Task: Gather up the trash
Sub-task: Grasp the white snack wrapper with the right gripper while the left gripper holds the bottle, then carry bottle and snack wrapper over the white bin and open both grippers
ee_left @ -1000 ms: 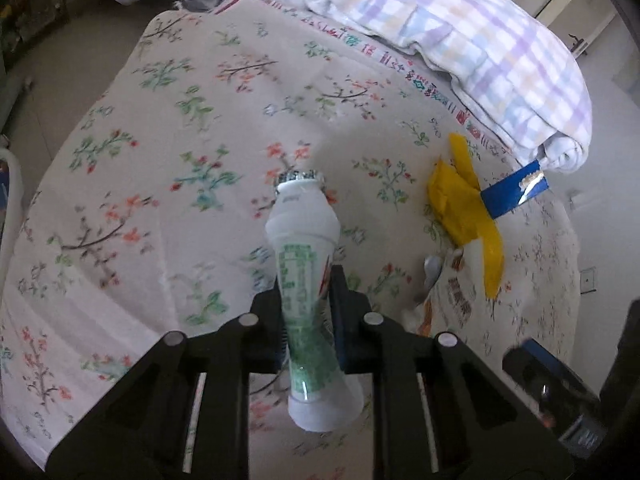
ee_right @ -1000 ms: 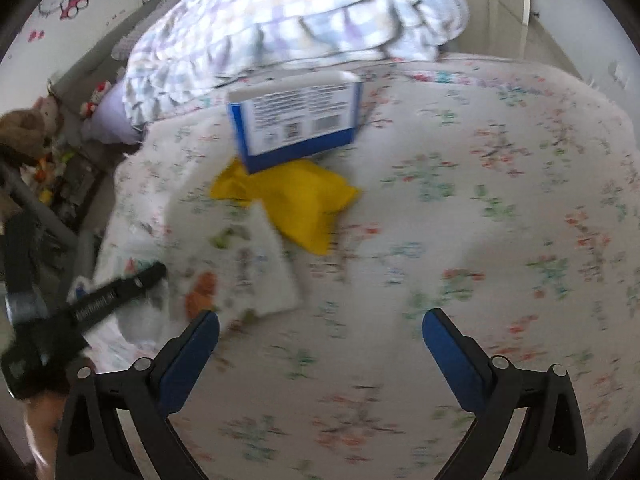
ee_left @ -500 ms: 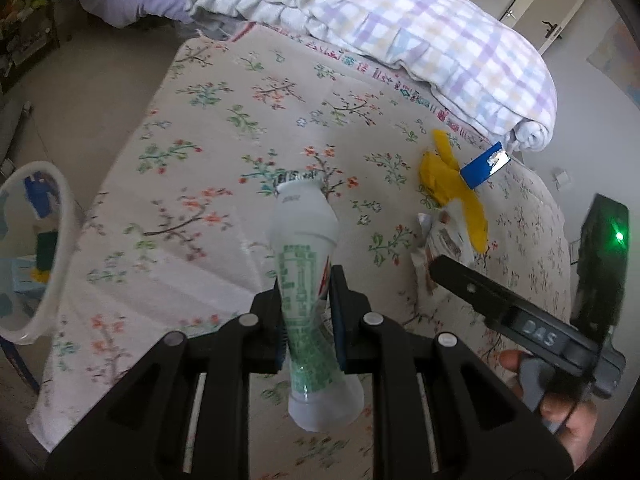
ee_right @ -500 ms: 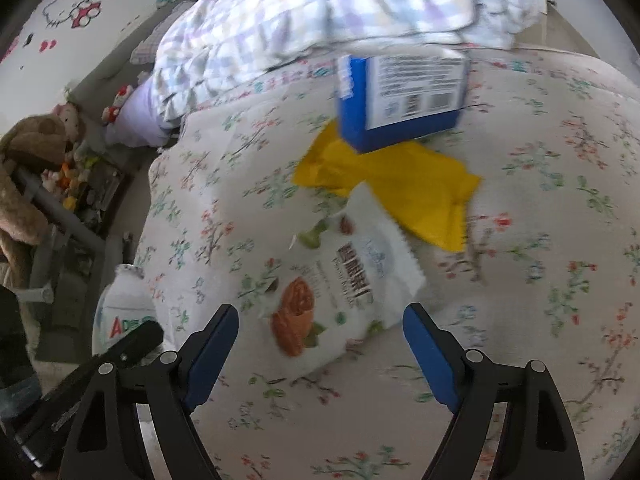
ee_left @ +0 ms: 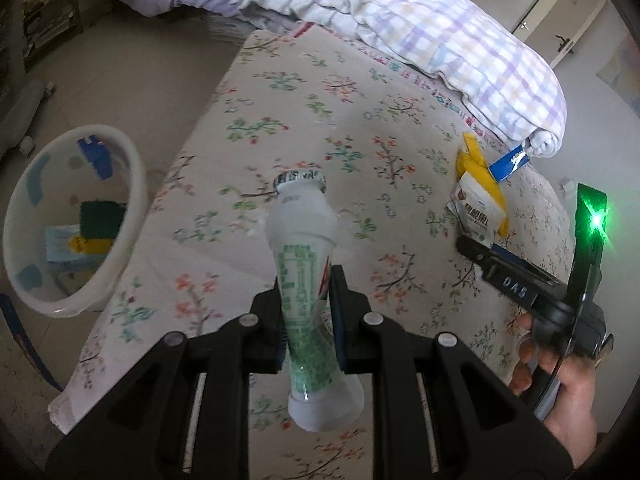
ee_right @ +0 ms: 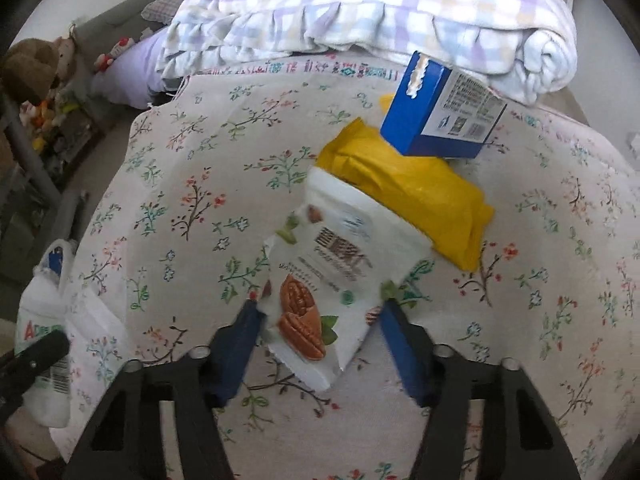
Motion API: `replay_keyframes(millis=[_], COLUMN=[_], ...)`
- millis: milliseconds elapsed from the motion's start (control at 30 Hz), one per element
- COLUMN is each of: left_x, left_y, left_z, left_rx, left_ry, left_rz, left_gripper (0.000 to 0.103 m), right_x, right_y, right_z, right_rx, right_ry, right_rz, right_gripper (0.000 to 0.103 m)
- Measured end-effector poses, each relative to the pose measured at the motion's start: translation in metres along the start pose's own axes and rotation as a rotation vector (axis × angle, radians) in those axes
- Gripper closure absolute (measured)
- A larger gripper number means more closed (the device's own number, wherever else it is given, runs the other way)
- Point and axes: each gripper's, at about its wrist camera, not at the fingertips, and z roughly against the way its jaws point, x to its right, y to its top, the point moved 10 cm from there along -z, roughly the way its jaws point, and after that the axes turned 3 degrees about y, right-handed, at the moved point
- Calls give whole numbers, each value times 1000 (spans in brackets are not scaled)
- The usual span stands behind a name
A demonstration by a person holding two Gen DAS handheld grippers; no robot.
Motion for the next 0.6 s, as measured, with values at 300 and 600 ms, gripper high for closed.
replay_keyframes(millis=[300,600], left_x=[-34,-96], left_y=[-1,-1], left_z=[25,47], left_rx=[52,111], left_ry=[2,35], left_rz=[28,91], left_gripper=[83,83], right_x=[-1,-31], right_y=[-6,-16], right_z=[14,36], right_rx=[31,47], right_ry=[91,175], right_rz=[11,45], right_gripper=[71,71])
